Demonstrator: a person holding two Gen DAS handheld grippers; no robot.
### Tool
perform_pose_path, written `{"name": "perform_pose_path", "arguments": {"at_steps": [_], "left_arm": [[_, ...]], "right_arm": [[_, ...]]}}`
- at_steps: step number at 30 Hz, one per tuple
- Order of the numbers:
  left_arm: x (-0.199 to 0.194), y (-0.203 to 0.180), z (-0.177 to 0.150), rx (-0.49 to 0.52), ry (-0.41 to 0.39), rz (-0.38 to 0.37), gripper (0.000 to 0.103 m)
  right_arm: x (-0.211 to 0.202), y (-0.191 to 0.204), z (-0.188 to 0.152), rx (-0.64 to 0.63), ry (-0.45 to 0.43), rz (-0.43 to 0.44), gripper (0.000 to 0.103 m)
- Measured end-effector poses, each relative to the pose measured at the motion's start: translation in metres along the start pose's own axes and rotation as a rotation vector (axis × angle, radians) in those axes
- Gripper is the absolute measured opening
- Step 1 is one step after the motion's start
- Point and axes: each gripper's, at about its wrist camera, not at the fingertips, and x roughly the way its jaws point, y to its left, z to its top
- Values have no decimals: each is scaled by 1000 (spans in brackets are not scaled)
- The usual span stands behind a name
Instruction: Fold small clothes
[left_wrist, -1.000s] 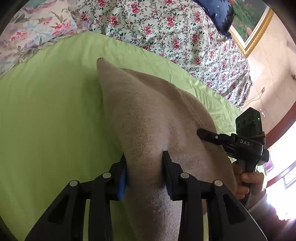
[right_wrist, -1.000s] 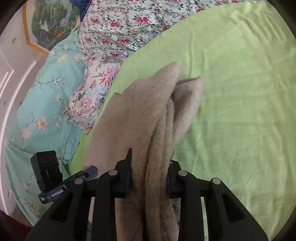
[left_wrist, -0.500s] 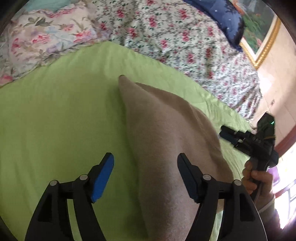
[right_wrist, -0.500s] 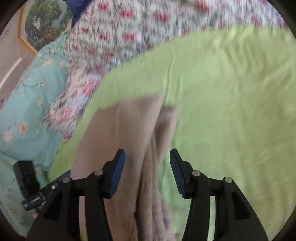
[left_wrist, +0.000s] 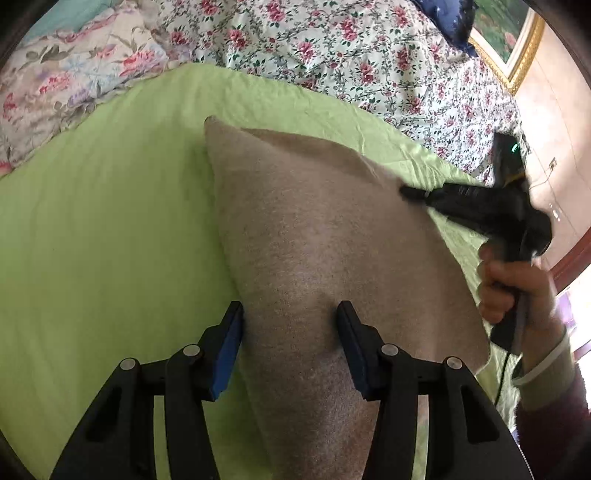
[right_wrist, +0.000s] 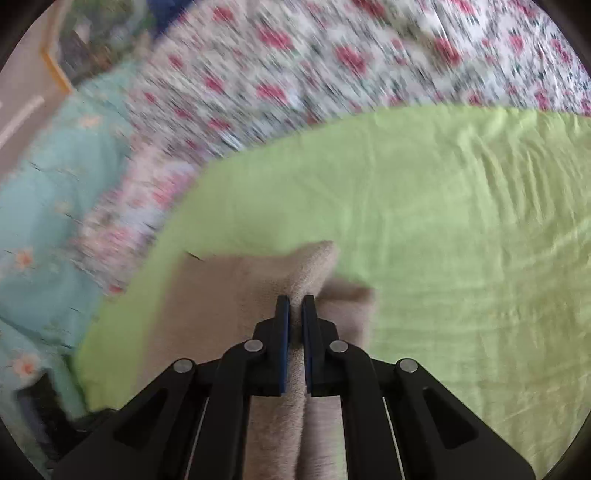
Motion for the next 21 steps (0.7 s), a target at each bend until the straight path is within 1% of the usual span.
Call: {"name": "perform_pose_path", "arguments": {"at_steps": [1,2,4,7,9,11,12,13,15,18,20,21], "left_arm": [[-4,1,-1,-2,2,-4,52],[-8,3,-3,-2,-2,-7,52],[-23,6,-12,13,-17,-9,52],[-43,8,-32,48,-36,4,53],[-54,8,-48,65,-43,9,53],[-64,8,-67,80,-51,6,53],[-67,8,-76,87,-54,2,53],[-69,7,-85,97,-56,0,53],[-69,5,-97,113,-53,-4,53],[-58,-3,-105,149,-35,20,53],[-50,-9,-110,182,-39,76,53],[-46,-10,-109,186,-44,116,53]], "right_arm": [[4,-5,-5,17,24,9,10],[2,-8,-9,31,28,17,12],[-18,-10,-18,62,1,41,13],[-57,-2,-39,51,-48,73,14],[-80,4,-60,31,-60,98,16],[-93,9,-83,21,-56,101,25],[-100,10,-97,19,-54,102,36],[-105,11,-111,19,-55,105,42],[-110,7,-135,22,-53,100,42],[-112,3,-158,23,-39,78,42],[-109,3,-167,24,-25,82,42],[-107,4,-170,25,-22,89,42]]}}
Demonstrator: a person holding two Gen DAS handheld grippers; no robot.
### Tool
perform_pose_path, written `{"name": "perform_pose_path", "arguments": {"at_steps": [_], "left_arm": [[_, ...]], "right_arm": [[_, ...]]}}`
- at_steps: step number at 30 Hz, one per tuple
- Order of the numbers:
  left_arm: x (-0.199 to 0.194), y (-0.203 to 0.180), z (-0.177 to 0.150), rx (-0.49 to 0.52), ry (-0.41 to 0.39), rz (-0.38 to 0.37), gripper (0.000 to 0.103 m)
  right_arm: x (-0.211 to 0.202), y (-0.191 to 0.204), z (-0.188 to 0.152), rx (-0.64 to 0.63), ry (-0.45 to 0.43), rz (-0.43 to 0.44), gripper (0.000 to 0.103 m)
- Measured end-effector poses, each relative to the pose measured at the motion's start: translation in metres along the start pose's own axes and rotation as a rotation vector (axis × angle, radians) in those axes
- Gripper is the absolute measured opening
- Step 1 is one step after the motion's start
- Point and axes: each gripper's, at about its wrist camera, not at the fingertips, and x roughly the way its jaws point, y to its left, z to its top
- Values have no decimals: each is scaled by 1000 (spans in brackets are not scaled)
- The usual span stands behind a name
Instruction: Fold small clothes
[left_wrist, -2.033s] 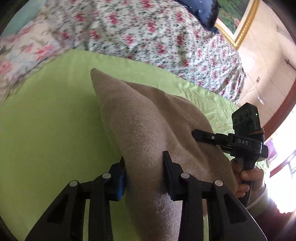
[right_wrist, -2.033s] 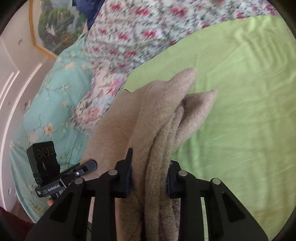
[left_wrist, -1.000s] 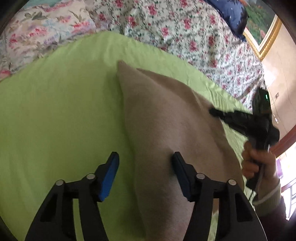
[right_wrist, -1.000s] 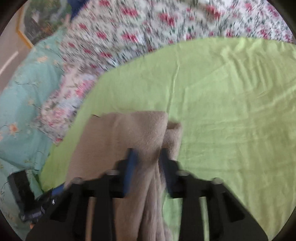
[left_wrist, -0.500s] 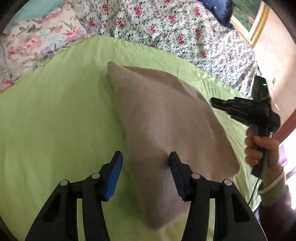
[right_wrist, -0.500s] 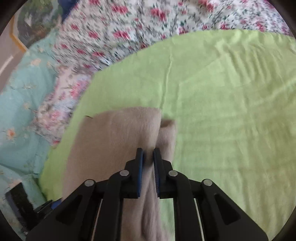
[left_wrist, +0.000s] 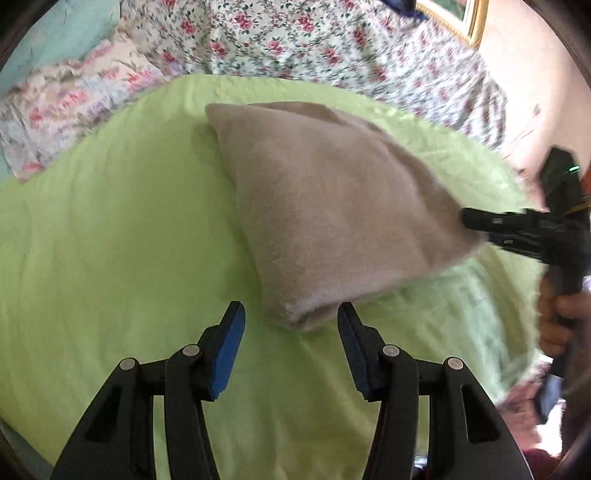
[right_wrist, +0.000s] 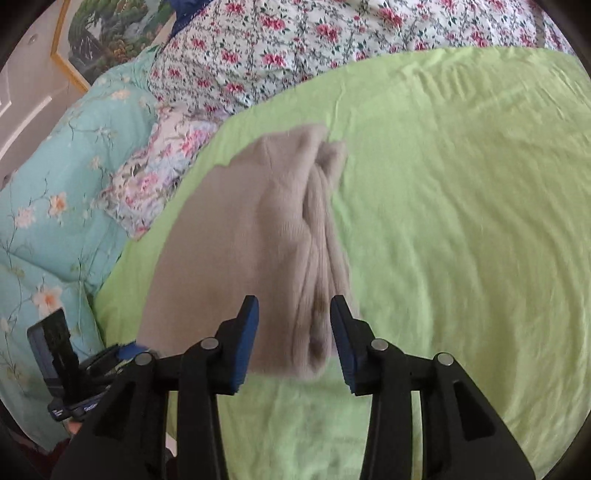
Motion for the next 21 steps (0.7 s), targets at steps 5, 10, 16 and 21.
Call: {"name": "perform_pose_path", "arguments": {"at_steps": [5,10,16,21], "left_arm": [[12,1,5,-52,10,118,26],[3,-30,3,34,-34,225,11],[13,-43,-6,101,31,228,10],[-17,-25,-12,104,28,123,14]], "right_arm": [[11,13,0,-65,18,-18,24],[-11,18,17,-123,-63,-67,6],[25,-17,7,-109,39,-175,6],[9,-20,8,-56,16,-168,25]]}}
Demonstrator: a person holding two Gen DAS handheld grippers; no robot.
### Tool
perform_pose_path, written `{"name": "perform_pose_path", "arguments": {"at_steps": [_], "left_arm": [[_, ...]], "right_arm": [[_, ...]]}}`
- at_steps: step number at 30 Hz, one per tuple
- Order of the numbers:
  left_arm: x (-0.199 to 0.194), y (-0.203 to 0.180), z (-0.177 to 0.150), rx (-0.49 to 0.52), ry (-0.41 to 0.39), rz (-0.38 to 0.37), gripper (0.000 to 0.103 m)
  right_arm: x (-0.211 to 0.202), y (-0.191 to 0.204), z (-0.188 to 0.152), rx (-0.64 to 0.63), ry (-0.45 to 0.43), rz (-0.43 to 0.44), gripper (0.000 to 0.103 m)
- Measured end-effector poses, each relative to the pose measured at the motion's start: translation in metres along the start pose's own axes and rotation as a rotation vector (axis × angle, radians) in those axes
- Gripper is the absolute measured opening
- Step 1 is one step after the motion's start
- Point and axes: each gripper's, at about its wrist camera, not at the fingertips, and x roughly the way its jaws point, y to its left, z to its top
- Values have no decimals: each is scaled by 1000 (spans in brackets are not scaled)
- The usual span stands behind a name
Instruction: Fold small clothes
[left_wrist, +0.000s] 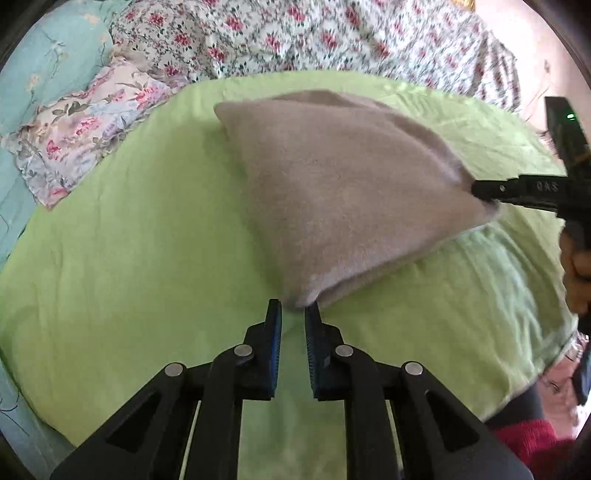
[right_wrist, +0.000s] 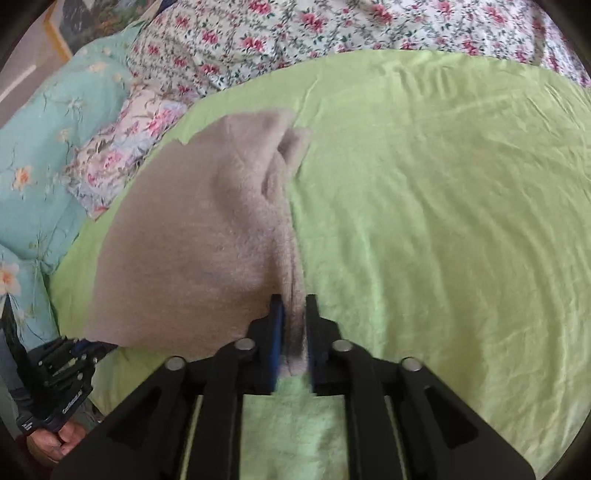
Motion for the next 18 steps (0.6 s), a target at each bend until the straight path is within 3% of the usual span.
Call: {"name": "perform_pose_path", "arguments": {"at_steps": [4,6,10,12,14,17,18], "left_arm": [[-39,21,8,-31,-91,-121,13],[-43,24,22,-43,-130,-185,14],[-22,18,52,-83,-164,-322,13],[-1,14,62,-94,-131,-385,14],[26,11,63,-114,-65,-387,13],[57,5,53,-144,8,-416,11],[58,3,51,-155,-2,-421,11]], "right_arm": [[-33,8,15,12,-86,37,27],[-38,20,26,4,-123,112,27],[-9,46,45,-20,-95,185,27],[13,50,55,-7,-69,201,27],[33,46,63,5,-43,184,27],[63,28,73,44,2,121,21],[67,23,74,51,5,112,12]]}}
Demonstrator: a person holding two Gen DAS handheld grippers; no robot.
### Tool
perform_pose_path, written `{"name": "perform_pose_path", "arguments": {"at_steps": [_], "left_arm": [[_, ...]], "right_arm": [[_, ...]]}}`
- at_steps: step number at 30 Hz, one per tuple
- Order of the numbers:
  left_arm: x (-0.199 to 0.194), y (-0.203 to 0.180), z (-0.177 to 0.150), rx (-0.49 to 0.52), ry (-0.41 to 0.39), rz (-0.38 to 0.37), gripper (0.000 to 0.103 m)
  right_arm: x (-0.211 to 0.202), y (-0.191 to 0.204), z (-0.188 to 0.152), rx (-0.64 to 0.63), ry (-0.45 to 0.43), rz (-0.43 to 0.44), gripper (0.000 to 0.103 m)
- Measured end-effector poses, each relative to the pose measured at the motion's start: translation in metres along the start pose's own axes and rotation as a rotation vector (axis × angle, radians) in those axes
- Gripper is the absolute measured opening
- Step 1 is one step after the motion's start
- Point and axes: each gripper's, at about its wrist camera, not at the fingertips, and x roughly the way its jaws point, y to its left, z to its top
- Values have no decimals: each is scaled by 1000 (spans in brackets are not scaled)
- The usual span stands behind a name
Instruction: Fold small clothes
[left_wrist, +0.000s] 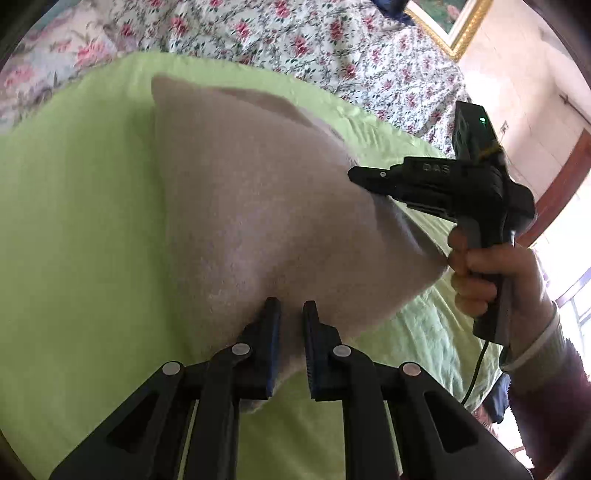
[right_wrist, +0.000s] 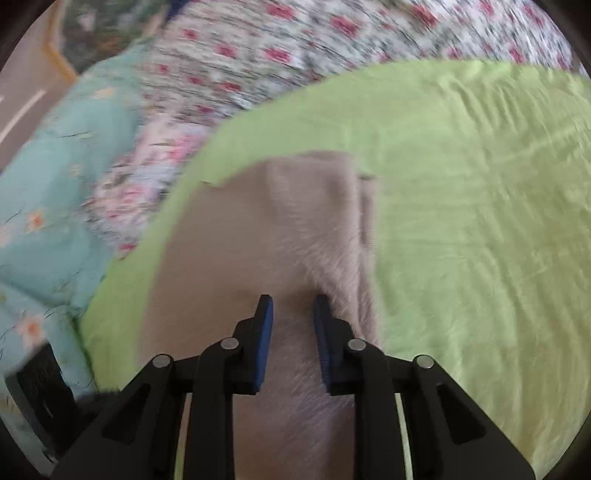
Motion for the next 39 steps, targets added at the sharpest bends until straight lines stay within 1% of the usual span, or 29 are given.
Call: {"name": "perform_pose_path", "arguments": {"at_steps": [1,2,5,6,7,9,10,12,13,14,15,16,18,19,21,24,27,32,36,39], "left_arm": [[0,-2,0,-2,-8,1,12],[1,-5,0,-1,-8,11,12],[0,-12,0,17,-5,33,12],[-3,-14,-1,23,-5,37,12],[-10,-15,0,28,-9,39,12],[-25,-17,2,35,-37,46,13],[-35,-18,2,41,-62,51,14],[-48,-17,2,50,-82,56,21],[-51,-16,1,54,-82,63,24],[-52,-15,-1,61,-81,66,25],[-50,-13,-3,67,-73,72,25],[-42,-10,-5,69,-44,87,25],[-33,-5,-11,58,-10,90,25],[-30,-4,-13,50,-8,84,25],[-28,-6,-15,49,-12,88,25],[-25,-8,-14,40,-7,90,29],[-24,-10,-15,39,-4,105,30],[-28,-15,-18,50,14,123,36],[-33,-18,-19,59,42,174,37],[-41,-22,-23,55,57,216,39]], "right_arm": [[3,-4,2,2,-5,-17,3],[4,-7,3,6,-11,-15,2],[1,-10,4,26,-21,-2,2],[-5,-7,2,17,-29,-2,2],[-11,-2,-2,5,-34,-5,5],[-26,12,-11,-33,-48,-12,7],[-38,22,-18,-67,-61,-4,7],[-54,38,-34,-122,-63,17,7],[-59,44,-42,-139,-55,17,7],[-63,45,-54,-154,-38,-1,7],[-62,44,-62,-164,-20,-23,8],[-58,40,-71,-176,5,-73,8],[-49,25,-84,-182,42,-193,8],[-47,15,-87,-158,40,-188,7],[-52,2,-86,-94,16,-142,7],[-52,4,-82,-99,15,-164,7],[-52,9,-85,-111,13,-182,7],[-56,11,-84,-100,17,-175,7],[-64,19,-87,-104,22,-188,8],[-72,26,-91,-112,21,-196,12]]}}
